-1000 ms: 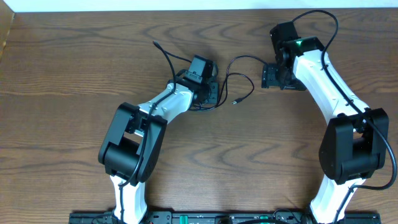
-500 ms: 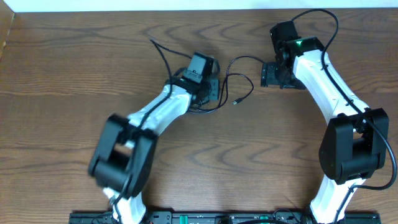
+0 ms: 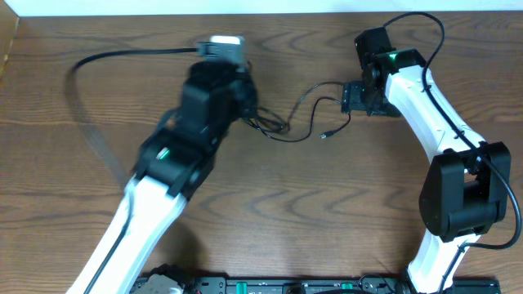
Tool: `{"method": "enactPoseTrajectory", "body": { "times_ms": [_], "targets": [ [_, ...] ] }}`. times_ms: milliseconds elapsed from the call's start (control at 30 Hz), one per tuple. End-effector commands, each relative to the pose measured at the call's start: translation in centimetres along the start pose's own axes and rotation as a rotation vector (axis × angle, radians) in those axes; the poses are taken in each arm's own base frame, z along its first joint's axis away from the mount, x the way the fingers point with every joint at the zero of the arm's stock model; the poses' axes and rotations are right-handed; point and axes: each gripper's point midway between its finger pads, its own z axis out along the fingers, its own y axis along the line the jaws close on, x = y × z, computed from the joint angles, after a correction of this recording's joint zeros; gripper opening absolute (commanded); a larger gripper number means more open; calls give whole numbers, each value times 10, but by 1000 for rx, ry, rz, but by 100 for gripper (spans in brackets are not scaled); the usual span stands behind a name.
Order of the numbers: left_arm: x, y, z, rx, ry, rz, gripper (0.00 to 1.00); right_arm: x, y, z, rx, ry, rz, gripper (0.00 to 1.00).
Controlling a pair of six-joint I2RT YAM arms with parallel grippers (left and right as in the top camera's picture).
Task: Untangle cables
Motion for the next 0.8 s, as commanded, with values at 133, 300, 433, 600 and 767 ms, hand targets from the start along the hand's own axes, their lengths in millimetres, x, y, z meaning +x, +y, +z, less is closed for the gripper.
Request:
{"method": "enactPoseTrajectory", "body": {
  "times_ms": [133, 300, 433, 600, 767],
  "targets": [
    [-64, 51, -106, -158, -282, -24, 11, 2, 24, 2, -129, 18, -30, 83],
    [-43, 87, -120, -287, -206, -30, 11, 23, 92, -14, -409, 25, -395, 84],
    [-21, 98, -103, -330, -108, -69, 11, 41, 118, -20, -452, 39, -481, 85],
    [-9, 98, -76, -334, -41, -82, 11, 57, 133, -16, -426, 98, -394, 87],
    [-2, 99, -61, -341, -3, -81, 11, 70, 147, 1, -363, 134, -304, 84]
  ]
}}
